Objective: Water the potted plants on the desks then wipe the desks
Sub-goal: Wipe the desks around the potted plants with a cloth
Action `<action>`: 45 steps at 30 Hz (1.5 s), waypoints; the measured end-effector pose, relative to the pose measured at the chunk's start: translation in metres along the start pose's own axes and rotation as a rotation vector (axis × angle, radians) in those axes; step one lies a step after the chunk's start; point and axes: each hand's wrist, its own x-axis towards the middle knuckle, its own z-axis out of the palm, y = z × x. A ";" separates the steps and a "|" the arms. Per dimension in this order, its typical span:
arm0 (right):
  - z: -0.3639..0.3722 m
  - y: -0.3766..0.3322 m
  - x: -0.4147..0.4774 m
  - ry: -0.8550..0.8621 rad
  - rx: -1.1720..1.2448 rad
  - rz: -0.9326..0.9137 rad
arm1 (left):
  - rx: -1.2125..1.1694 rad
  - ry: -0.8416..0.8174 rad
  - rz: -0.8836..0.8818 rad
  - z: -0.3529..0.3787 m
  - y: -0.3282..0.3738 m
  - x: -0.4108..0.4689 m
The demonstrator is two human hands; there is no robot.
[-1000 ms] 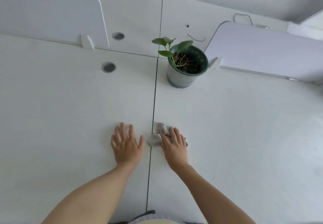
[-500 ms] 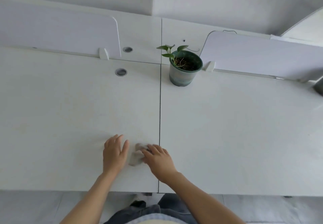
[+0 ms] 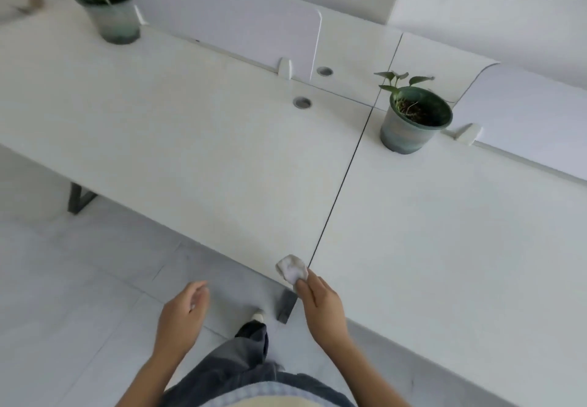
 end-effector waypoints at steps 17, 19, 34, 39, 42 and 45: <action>0.061 -0.036 -0.016 -0.197 -0.054 -0.043 | -0.070 0.116 -0.166 -0.044 -0.068 -0.064; 0.076 -0.052 -0.007 -0.228 -0.110 -0.077 | -0.083 0.146 -0.173 -0.057 -0.076 -0.062; 0.269 -0.210 0.067 -0.424 -0.253 -0.289 | -0.321 0.371 -0.243 -0.250 -0.163 0.052; 0.304 -0.233 0.105 -0.435 -0.303 -0.314 | -0.362 0.351 -0.348 -0.275 -0.182 0.088; 0.318 -0.244 0.143 -0.455 -0.293 -0.274 | -0.370 0.266 -0.400 -0.282 -0.190 0.125; 0.330 -0.283 0.198 -0.421 -0.225 -0.255 | -0.312 0.285 -0.382 -0.310 -0.187 0.181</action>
